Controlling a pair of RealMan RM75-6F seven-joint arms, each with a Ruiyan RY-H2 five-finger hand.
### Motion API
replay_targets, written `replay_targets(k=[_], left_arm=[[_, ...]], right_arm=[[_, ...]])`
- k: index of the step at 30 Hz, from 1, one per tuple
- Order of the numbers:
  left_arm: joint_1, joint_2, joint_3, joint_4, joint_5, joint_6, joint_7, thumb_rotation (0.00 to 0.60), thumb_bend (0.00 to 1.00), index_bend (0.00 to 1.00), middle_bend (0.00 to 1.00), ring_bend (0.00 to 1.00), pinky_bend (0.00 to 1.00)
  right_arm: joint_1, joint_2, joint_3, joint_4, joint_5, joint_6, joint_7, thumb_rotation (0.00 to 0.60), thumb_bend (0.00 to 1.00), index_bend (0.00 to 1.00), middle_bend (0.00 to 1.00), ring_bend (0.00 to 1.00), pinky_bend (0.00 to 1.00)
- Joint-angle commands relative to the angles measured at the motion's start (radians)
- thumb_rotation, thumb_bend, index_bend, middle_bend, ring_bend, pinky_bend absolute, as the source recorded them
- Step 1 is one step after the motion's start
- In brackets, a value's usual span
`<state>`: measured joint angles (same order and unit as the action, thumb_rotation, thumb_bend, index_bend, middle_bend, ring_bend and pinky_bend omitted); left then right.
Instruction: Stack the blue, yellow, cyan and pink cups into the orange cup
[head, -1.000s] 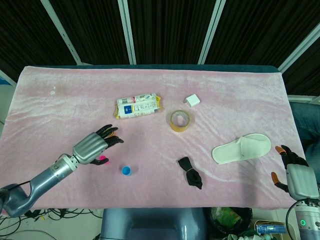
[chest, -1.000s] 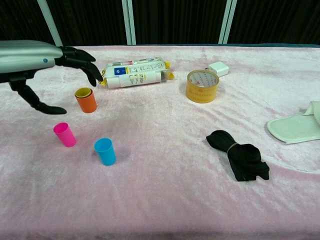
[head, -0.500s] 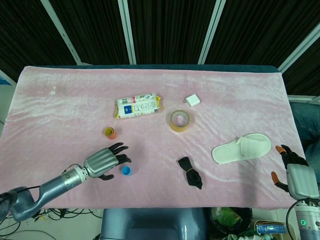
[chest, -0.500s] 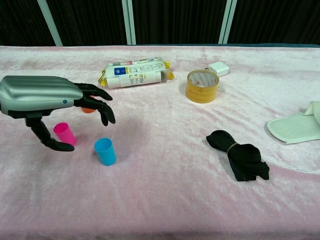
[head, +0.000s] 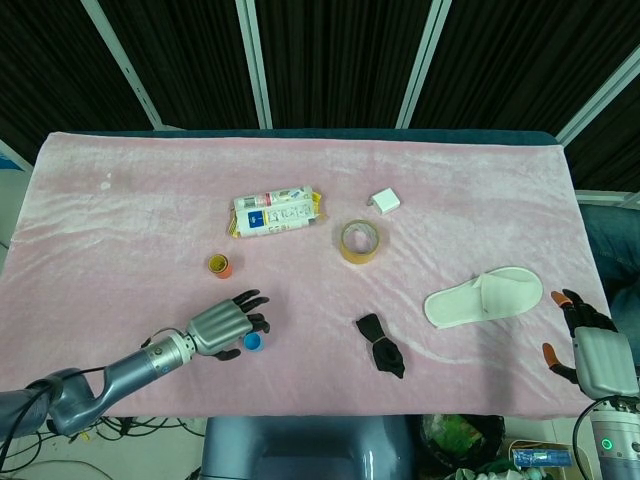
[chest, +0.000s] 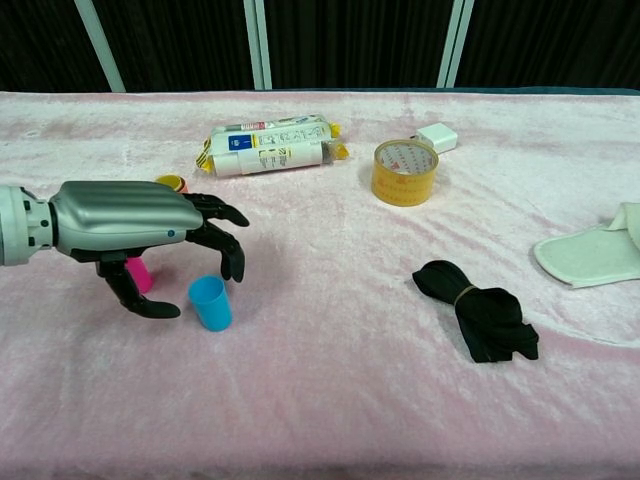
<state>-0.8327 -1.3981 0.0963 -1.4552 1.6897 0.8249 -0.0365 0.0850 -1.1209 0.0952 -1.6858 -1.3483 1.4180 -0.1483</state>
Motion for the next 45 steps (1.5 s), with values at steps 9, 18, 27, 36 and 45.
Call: replay_targets(k=[9, 18, 27, 36, 45], left_arm=[[-0.008, -0.068, -0.001, 0.07, 0.015, 0.025, -0.032, 0.6, 0.39, 0.44, 0.45, 0.0, 0.0], [0.017, -0.036, -0.018, 0.064, 0.009, 0.113, -0.055, 0.6, 0.4, 0.48, 0.5, 0.0, 0.0], [0.036, 0.062, -0.106, 0.054, -0.077, 0.188, -0.089, 0.6, 0.4, 0.48, 0.5, 0.0, 0.0], [0.039, 0.046, -0.145, 0.161, -0.173, 0.143, -0.102, 0.6, 0.4, 0.48, 0.49, 0.0, 0.0], [0.037, -0.032, -0.153, 0.303, -0.198, 0.118, -0.164, 0.6, 0.4, 0.48, 0.49, 0.0, 0.0]], right_arm=[[0.0, 0.002, 0.0, -0.001, 0.001, -0.001, 0.002, 0.6, 0.3, 0.17, 0.1, 0.17, 0.24], [0.0, 0.002, -0.001, -0.003, -0.001, 0.0, 0.003, 0.6, 0.3, 0.17, 0.1, 0.18, 0.24], [0.0, -0.001, -0.003, -0.004, -0.002, 0.0, -0.004, 0.6, 0.3, 0.17, 0.1, 0.18, 0.24], [0.001, -0.003, -0.002, -0.003, 0.0, 0.0, -0.008, 0.6, 0.3, 0.17, 0.1, 0.18, 0.24], [0.001, -0.004, 0.0, -0.002, 0.003, 0.001, -0.009, 0.6, 0.3, 0.17, 0.1, 0.17, 0.24]])
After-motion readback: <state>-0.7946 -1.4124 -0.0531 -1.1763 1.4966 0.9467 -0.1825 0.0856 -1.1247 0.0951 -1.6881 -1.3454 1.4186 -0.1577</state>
